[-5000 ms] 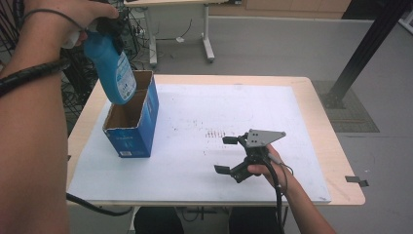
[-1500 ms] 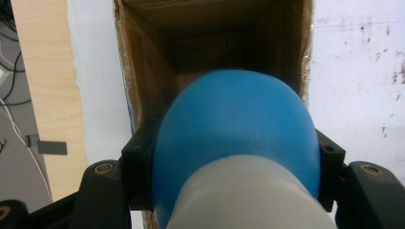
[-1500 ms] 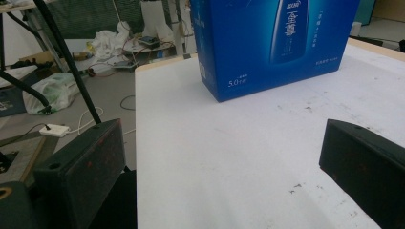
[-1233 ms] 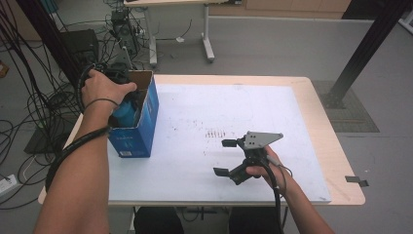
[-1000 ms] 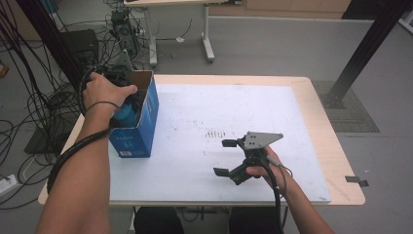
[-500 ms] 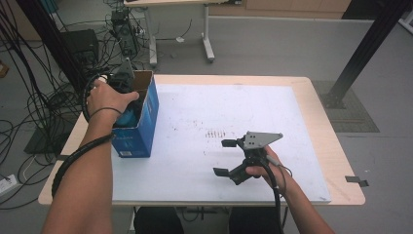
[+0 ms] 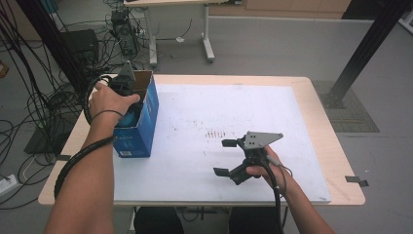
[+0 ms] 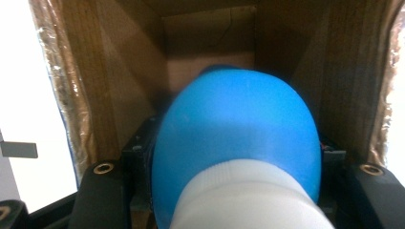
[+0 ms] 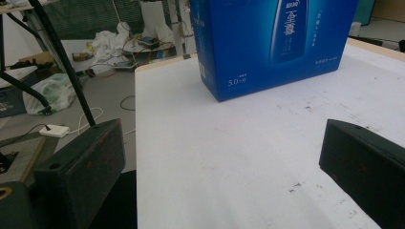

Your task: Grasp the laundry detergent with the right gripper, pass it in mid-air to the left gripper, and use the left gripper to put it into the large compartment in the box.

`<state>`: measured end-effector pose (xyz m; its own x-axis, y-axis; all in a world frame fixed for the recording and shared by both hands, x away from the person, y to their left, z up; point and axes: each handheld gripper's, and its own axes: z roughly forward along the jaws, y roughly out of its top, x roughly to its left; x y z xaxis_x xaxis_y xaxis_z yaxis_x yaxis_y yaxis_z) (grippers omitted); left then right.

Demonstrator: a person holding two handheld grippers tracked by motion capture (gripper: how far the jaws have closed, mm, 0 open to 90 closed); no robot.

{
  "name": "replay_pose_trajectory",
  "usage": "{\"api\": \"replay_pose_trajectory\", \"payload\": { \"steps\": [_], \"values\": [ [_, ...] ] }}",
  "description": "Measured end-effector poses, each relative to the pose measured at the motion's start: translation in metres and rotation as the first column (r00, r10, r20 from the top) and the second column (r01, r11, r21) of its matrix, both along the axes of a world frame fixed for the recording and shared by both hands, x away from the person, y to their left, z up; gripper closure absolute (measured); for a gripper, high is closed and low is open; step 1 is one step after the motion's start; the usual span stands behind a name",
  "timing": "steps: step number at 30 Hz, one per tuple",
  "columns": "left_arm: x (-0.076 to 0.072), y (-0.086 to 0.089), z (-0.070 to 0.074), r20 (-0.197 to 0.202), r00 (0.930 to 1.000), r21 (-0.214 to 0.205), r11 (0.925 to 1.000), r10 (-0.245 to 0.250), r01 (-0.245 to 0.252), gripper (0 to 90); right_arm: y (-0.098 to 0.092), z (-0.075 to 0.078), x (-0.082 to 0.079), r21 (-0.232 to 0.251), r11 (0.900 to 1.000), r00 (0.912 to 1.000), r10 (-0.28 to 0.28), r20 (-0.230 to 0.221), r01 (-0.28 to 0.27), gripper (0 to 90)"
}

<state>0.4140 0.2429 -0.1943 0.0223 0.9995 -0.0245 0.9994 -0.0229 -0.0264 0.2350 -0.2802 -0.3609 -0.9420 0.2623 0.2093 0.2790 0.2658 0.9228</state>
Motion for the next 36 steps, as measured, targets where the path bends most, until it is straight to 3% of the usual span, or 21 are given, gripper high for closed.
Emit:
{"api": "replay_pose_trajectory", "payload": {
  "steps": [36],
  "values": [
    [0.0001, 0.0034, -0.0001, -0.008, 0.9999, -0.01, 0.9999, 0.006, -0.006, 37.7, -0.0016, 0.0026, -0.0003, -0.005, 1.0, 1.0, -0.001, 0.0, 0.001, 1.7]
  ]
}}
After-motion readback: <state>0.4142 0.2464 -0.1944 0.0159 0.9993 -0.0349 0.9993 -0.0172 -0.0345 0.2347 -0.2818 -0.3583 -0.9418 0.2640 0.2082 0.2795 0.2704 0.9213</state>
